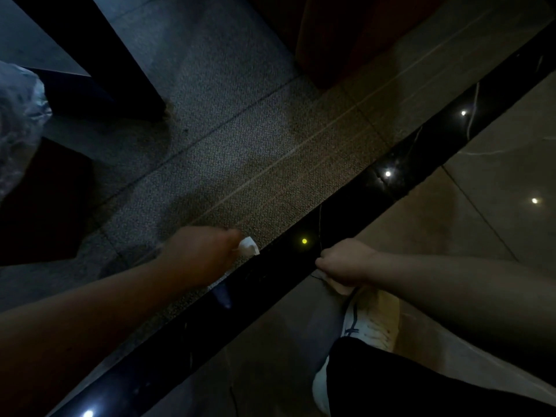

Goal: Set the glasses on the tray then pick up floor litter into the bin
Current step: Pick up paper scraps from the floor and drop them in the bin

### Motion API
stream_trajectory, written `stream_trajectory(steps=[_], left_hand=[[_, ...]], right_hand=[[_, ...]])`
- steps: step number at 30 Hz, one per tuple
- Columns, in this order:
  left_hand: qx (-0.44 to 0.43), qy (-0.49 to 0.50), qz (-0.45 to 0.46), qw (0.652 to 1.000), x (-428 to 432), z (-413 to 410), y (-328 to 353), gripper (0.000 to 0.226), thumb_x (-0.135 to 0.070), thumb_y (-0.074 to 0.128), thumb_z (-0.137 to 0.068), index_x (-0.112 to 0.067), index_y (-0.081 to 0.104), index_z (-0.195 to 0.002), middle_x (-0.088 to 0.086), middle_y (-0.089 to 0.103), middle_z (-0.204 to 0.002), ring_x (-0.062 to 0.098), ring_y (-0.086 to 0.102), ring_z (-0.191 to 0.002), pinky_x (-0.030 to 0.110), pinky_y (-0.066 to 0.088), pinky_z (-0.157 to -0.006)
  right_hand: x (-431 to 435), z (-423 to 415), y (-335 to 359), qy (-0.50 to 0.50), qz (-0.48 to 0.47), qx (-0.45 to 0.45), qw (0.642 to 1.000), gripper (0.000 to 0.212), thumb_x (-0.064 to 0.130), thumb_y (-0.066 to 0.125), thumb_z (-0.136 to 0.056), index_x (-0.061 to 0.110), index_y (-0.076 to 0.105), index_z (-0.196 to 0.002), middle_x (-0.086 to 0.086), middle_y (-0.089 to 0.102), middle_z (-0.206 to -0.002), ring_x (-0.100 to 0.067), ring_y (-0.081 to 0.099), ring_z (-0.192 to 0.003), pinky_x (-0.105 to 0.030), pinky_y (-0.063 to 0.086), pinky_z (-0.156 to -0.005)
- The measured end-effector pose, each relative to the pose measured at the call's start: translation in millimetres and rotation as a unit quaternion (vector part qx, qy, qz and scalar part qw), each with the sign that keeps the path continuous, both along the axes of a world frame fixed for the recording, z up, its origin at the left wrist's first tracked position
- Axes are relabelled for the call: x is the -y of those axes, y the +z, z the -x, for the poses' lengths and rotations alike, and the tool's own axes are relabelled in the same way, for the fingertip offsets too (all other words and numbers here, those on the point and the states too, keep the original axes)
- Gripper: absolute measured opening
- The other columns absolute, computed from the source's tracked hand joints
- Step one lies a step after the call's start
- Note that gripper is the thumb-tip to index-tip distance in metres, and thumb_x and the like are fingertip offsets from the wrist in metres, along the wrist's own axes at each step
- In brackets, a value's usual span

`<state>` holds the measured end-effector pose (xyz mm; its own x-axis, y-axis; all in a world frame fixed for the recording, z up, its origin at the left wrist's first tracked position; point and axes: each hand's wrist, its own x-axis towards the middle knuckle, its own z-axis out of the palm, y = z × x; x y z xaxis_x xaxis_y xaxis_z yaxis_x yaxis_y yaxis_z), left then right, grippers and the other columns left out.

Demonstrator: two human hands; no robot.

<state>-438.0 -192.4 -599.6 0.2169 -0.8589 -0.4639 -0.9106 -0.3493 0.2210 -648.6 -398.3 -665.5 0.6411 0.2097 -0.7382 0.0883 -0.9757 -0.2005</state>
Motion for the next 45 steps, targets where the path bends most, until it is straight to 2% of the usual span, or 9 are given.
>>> stream_trajectory(steps=[5,14,17,22,25,29,35,39,45], left_hand=[[0.001,-0.014,-0.005,1.000,0,0,1,0.022,-0.039,0.043,-0.093,-0.020,0.054,-0.091,0.000,0.063,-0.078,0.020,0.059,-0.066,0.028,0.035,-0.051],[0.033,0.001,0.063,0.997,-24,-51,73,0.023,-0.048,0.036,-0.092,-0.030,0.048,-0.099,-0.005,0.058,-0.078,0.016,0.056,-0.066,0.028,0.034,-0.050],[0.071,0.047,0.157,0.984,-52,-73,120,0.021,-0.044,0.045,-0.089,-0.025,0.055,-0.090,-0.002,0.062,-0.073,0.020,0.059,-0.061,0.030,0.041,-0.051],[0.141,0.134,0.214,0.957,-122,-111,182,0.019,-0.044,0.046,-0.086,-0.029,0.055,-0.082,-0.008,0.060,-0.067,0.010,0.056,-0.054,0.023,0.039,-0.044],[0.184,0.213,0.219,0.934,-167,-133,194,0.026,-0.049,0.045,-0.084,-0.027,0.057,-0.082,-0.008,0.063,-0.069,0.013,0.059,-0.056,0.027,0.042,-0.045],[0.236,0.342,0.226,0.881,-220,-162,194,0.013,-0.044,0.061,-0.081,-0.033,0.056,-0.078,-0.015,0.053,-0.061,0.005,0.046,-0.050,0.020,0.030,-0.045],[0.216,0.421,0.135,0.870,-231,-196,159,0.018,-0.049,0.055,-0.083,-0.032,0.059,-0.085,-0.004,0.061,-0.071,0.021,0.061,-0.068,0.031,0.040,-0.055],[0.207,0.425,0.120,0.873,-238,-202,150,0.029,-0.057,0.054,-0.080,-0.036,0.058,-0.101,-0.009,0.057,-0.079,0.015,0.054,-0.071,0.031,0.043,-0.056],[0.246,0.368,0.189,0.877,-266,-194,164,0.047,-0.057,0.054,-0.077,-0.032,0.055,-0.117,-0.006,0.065,-0.106,0.017,0.064,-0.083,0.028,0.041,-0.056]], right_hand=[[1,-17,11,-0.093,-0.028,0.024,0.995,0.018,0.023,0.045,-0.091,0.015,0.059,-0.098,-0.007,0.064,-0.099,-0.027,0.062,-0.089,-0.033,0.045,-0.066],[-23,-143,109,-0.170,-0.135,0.192,0.957,0.014,0.028,0.054,-0.085,0.030,0.046,-0.074,0.010,0.048,-0.069,-0.010,0.046,-0.061,-0.028,0.032,-0.050],[-43,-190,141,-0.192,-0.166,0.251,0.934,0.015,0.034,0.054,-0.080,0.033,0.043,-0.070,0.014,0.049,-0.069,-0.004,0.048,-0.062,-0.024,0.029,-0.051],[-94,-260,191,-0.163,-0.244,0.294,0.910,0.008,0.035,0.062,-0.083,0.032,0.055,-0.079,0.010,0.059,-0.071,-0.002,0.054,-0.063,-0.025,0.042,-0.056],[-122,-293,211,-0.174,-0.291,0.312,0.888,0.008,0.033,0.064,-0.083,0.029,0.056,-0.082,0.008,0.060,-0.073,-0.003,0.057,-0.065,-0.024,0.042,-0.057],[-162,-336,231,-0.209,-0.360,0.368,0.832,0.016,0.026,0.066,-0.082,0.017,0.056,-0.074,0.002,0.058,-0.066,-0.010,0.055,-0.061,-0.026,0.041,-0.054],[-215,-389,237,-0.230,-0.346,0.380,0.826,0.029,0.027,0.062,-0.081,0.025,0.041,-0.061,0.005,0.049,-0.061,-0.008,0.044,-0.056,-0.028,0.031,-0.050],[-237,-410,232,-0.241,-0.323,0.364,0.840,0.019,0.034,0.068,-0.078,0.018,0.059,-0.082,0.004,0.059,-0.074,-0.016,0.056,-0.072,-0.029,0.037,-0.057],[-244,-416,236,-0.194,-0.234,0.360,0.882,0.058,0.052,0.074,-0.069,0.027,0.051,-0.115,0.001,0.060,-0.098,-0.020,0.059,-0.088,-0.033,0.047,-0.070]])
